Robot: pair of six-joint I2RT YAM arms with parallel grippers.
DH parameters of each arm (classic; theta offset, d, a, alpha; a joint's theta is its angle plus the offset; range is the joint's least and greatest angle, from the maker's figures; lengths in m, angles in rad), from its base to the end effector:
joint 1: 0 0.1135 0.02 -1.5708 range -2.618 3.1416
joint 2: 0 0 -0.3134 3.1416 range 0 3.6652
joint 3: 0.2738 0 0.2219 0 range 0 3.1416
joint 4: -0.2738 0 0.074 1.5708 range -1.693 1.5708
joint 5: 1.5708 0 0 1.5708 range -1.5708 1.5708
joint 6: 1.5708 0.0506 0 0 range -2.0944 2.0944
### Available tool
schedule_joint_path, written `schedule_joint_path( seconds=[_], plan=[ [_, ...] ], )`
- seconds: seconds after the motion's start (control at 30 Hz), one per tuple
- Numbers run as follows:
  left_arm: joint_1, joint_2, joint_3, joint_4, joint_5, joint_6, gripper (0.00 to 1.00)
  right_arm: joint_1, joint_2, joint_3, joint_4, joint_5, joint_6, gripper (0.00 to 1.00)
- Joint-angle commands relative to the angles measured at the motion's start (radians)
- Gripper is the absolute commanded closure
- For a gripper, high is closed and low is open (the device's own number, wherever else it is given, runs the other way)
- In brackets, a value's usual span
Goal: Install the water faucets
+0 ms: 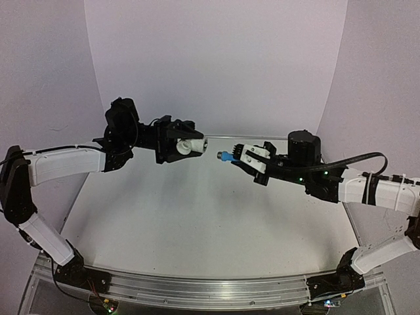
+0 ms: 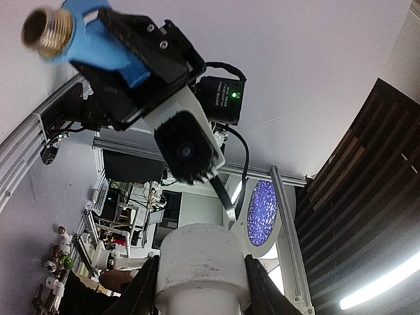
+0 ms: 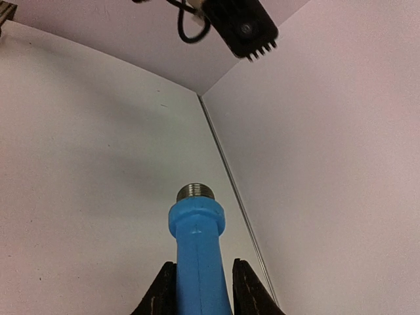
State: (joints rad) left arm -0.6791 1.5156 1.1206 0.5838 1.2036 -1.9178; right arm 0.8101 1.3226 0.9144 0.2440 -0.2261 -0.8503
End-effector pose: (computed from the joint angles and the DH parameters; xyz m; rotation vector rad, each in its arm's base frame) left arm 0.2143 -0.2337 0.4169 -0.1423 -1.9279 2.0068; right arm 0.1880 0.2139 0.3674 -1.3857 1.0417 0.1665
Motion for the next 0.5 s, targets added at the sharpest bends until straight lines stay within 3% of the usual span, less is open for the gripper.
schedule_joint_path(
  seconds=[0.0, 0.27, 0.47],
  plan=[
    [0.023, 0.061, 0.090, 0.174, 0.048, -0.316, 1.00, -0.001, -0.079, 0.004, 0.122, -0.118, -0.014, 1.00],
    [0.033, 0.103, 0.094, 0.177, 0.049, -0.321, 1.00, 0.001, -0.080, 0.104, 0.006, -0.117, -0.050, 1.00],
    [0.035, 0.111, 0.085, 0.179, 0.034, -0.309, 1.00, 0.015, -0.054, 0.162, -0.031, -0.099, 0.032, 1.00]
  ],
)
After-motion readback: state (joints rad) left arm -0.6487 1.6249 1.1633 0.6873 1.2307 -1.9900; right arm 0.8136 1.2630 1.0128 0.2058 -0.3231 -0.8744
